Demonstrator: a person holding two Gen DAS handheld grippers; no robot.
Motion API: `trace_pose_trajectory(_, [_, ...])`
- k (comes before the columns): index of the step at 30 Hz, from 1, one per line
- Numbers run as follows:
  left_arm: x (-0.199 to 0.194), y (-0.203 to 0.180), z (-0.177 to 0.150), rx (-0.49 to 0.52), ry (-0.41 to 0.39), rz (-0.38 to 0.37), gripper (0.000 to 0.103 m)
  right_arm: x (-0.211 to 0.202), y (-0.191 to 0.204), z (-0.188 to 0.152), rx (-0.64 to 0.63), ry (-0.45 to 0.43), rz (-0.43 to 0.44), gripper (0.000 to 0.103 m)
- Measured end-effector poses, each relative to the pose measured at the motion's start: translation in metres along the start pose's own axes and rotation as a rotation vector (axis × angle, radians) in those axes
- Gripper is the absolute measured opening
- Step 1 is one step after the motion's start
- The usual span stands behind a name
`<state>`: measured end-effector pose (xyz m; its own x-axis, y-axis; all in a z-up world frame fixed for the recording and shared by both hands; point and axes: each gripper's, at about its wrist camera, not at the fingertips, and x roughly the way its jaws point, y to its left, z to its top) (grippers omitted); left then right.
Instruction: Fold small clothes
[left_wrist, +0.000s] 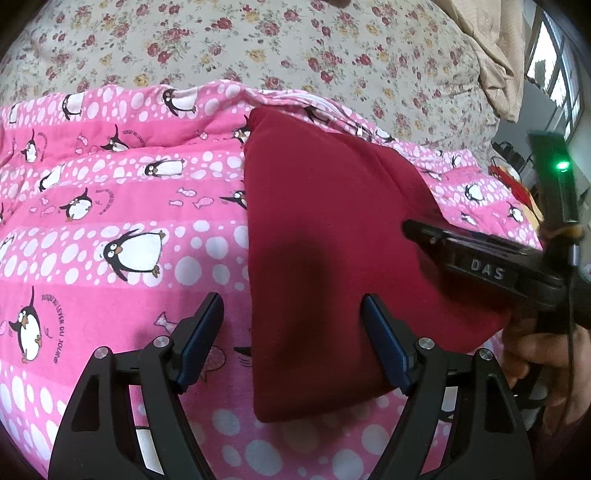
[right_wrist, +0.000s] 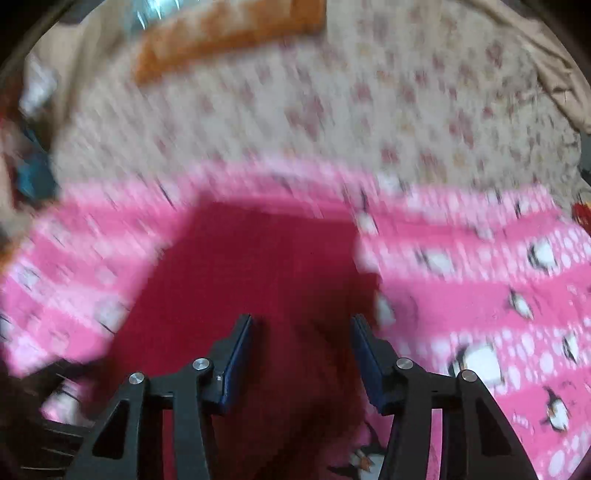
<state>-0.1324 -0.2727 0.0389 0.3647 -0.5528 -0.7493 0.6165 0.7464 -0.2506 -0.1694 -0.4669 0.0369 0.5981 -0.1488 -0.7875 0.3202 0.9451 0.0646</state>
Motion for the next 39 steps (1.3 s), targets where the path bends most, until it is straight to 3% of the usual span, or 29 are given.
trace_pose_trajectory(3, [0.0,0.001,0.0,-0.002,-0.002,-0.002,0.079,0.005,-0.016,-0.002,0.099,0.021,0.063,0.058])
trace_pose_trajectory(10, [-0.003,0.006,0.003,-0.028,-0.002,-0.048,0.079,0.001,-0.018,-0.002,0.101,0.001,0.074,0.058])
trace_pose_trajectory(11, [-0.006,0.007,0.005,-0.034,-0.013,-0.064,0.079,0.001,-0.022,0.0,0.124,-0.005,0.089,0.063])
trace_pose_trajectory(12, [-0.008,0.009,0.008,-0.042,-0.022,-0.078,0.079,0.001,-0.027,0.0,0.153,-0.009,0.095,0.075])
trace_pose_trajectory(14, [-0.008,0.012,0.013,-0.068,-0.023,-0.121,0.079,0.003,-0.039,0.002,0.227,-0.019,0.105,0.084])
trace_pose_trajectory(19, [0.006,0.019,0.029,-0.125,0.054,-0.203,0.079,0.029,-0.055,0.003,0.325,0.058,0.245,0.087])
trace_pose_trajectory(23, [0.029,0.018,0.041,-0.145,0.11,-0.259,0.087,0.035,-0.052,0.002,0.318,0.065,0.279,0.097])
trace_pose_trajectory(28, [0.051,0.019,0.045,-0.172,0.17,-0.312,0.088,0.038,-0.053,0.001,0.324,0.067,0.314,0.099])
trace_pose_trajectory(29, [0.051,0.019,0.046,-0.165,0.177,-0.314,0.087,0.038,-0.053,0.001,0.323,0.066,0.325,0.098])
trace_pose_trajectory(32, [0.044,0.017,0.045,-0.141,0.159,-0.296,0.07,0.033,-0.044,0.003,0.286,0.031,0.339,0.063])
trace_pose_trajectory(33, [0.038,0.017,0.045,-0.132,0.147,-0.289,0.064,0.027,-0.039,0.005,0.265,0.01,0.318,0.057])
trace_pose_trajectory(36, [0.015,0.017,0.043,-0.114,0.124,-0.28,0.056,0.015,-0.024,0.007,0.197,-0.022,0.277,0.051])
trace_pose_trajectory(39, [-0.024,0.015,0.036,-0.094,0.094,-0.276,0.056,-0.005,-0.012,0.008,0.178,-0.043,0.336,0.047])
